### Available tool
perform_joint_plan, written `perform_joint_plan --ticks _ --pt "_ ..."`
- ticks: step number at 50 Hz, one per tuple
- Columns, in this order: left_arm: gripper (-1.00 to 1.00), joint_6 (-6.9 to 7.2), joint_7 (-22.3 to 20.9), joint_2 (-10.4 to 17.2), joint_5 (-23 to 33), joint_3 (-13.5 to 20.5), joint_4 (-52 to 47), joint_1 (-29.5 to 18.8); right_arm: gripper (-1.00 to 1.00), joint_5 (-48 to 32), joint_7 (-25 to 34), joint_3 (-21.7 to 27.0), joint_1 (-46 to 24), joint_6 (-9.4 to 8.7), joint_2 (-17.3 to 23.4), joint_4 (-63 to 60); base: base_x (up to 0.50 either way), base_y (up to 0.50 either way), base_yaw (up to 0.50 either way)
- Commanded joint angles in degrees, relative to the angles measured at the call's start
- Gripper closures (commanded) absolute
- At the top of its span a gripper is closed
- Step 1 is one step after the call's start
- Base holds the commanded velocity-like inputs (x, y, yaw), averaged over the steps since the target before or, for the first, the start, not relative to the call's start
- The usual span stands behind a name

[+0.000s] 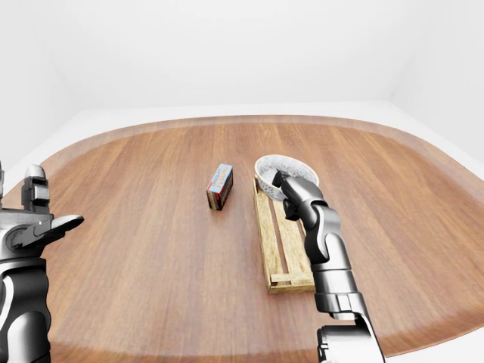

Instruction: Pick up the bowl on the left and put it in the tray.

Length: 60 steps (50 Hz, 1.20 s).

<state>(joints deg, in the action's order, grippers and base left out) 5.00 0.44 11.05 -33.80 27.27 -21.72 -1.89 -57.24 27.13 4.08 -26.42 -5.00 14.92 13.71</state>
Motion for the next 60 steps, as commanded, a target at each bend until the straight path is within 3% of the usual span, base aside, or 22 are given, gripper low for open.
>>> perform_joint_plan --ticks 1,33,43,60 --pt "-1.0 0.0 0.04 0.11 0.0 0.16 0.08 0.0 1.0 -0.6 -4.87 -0.25 0.2 0.0 -0.08 4.0 0.0 0.0 0.0" --pt "-1.0 0.0 0.15 0.13 0.25 -0.27 0.75 -0.37 1.0 -3.63 -11.64 -1.62 -1.85 0.0 0.01 11.9 0.0 0.0 0.0" --pt "-1.0 0.0 0.13 0.01 0.21 -0.21 0.37 -0.09 1.0 -3.38 -16.65 -1.75 -3.57 0.0 0.09 17.44 0.0 0.0 0.0" --pt "-1.0 0.0 0.12 -0.06 0.04 -0.03 0.04 0.08 1.0 -4.41 -18.33 -3.01 -2.92 0.0 -0.31 20.06 0.0 0.0 0.0"
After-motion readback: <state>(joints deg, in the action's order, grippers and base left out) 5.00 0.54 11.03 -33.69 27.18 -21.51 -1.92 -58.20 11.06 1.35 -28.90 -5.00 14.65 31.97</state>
